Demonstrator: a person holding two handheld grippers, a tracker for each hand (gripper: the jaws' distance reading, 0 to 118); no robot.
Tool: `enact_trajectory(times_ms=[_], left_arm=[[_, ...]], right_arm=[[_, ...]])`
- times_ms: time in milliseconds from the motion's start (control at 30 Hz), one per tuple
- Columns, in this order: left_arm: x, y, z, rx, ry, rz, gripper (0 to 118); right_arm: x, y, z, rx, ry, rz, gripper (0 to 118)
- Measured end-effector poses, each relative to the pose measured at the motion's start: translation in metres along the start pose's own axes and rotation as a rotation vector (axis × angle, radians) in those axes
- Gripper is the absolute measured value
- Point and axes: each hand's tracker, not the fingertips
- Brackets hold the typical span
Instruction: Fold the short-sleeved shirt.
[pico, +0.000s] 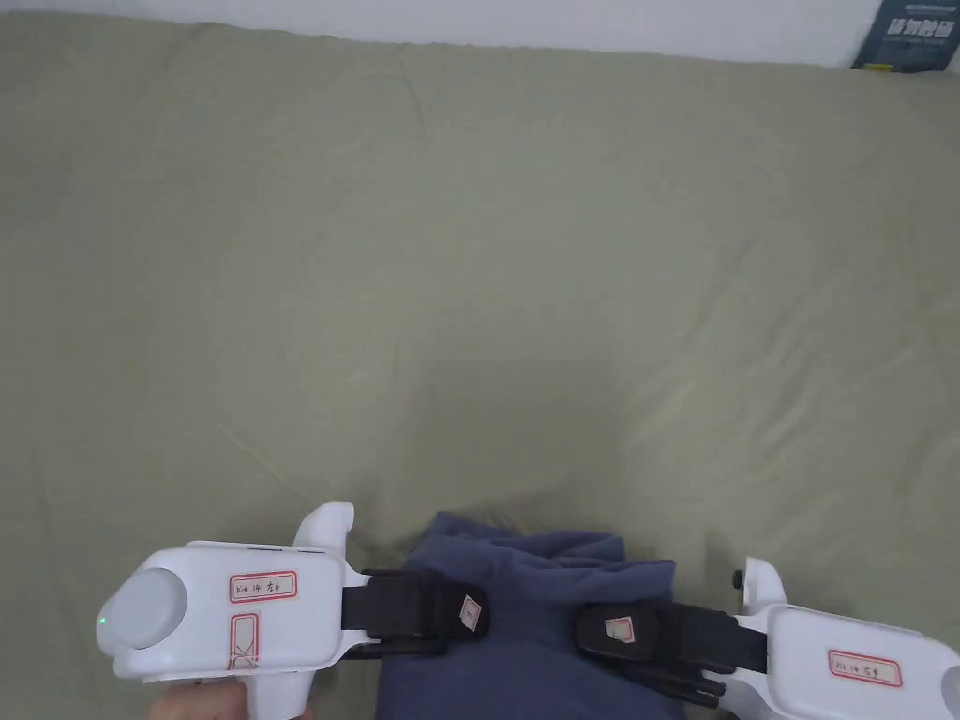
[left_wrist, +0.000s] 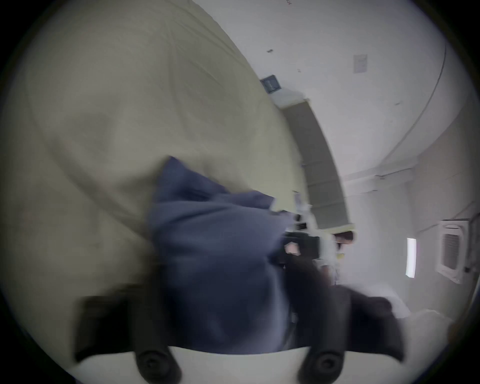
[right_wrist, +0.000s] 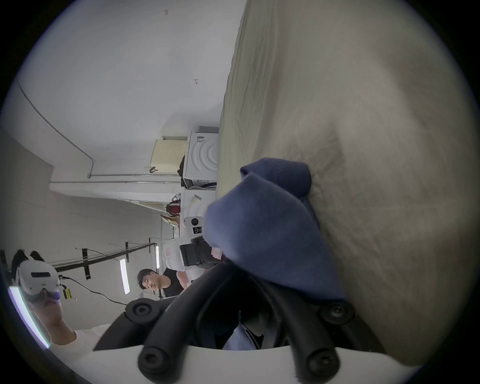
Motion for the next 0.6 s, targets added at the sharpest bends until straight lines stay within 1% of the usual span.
enact_trajectory(times_ms=[33,67,133,167,267,333,433,500,600], left_arm=[[-0.016,0.002,0.007,0.011,0.012,-0.014,29],[-0.016,0.003,0.011,0.006,0.013,-0.024,29],[-0.022,0.009,0.023,-0.004,-0.009,-0.017,29],[-0.004,0.002,0.025,0.004,-0.01,-0.007,29],[-0.011,0.013,0.077,0.052,0.034,-0.013,29],[-0.019,0.028,0.131,0.099,0.111,-0.017,29],[-0.04,0.058,0.22,0.15,0.302,-0.012,29],[-0.057,0.081,0.273,0.159,0.371,0.006,29],[-0.088,0.116,0.332,0.145,0.493,0.038,29]], right_arm=[[-0.004,-0.001,-0.001,0.001,-0.003,0.009,0],[-0.004,0.0,0.001,0.001,-0.02,0.019,0],[-0.016,-0.001,0.0,-0.004,-0.066,0.08,0],[-0.023,-0.001,0.0,-0.013,-0.084,0.102,0],[-0.043,-0.004,0.0,-0.014,-0.093,0.152,0],[-0.048,0.0,0.004,-0.011,-0.085,0.169,0],[-0.061,0.005,0.007,0.013,-0.088,0.203,0],[-0.072,0.01,0.007,0.034,-0.107,0.223,0],[-0.083,0.017,0.009,0.068,-0.159,0.257,0]])
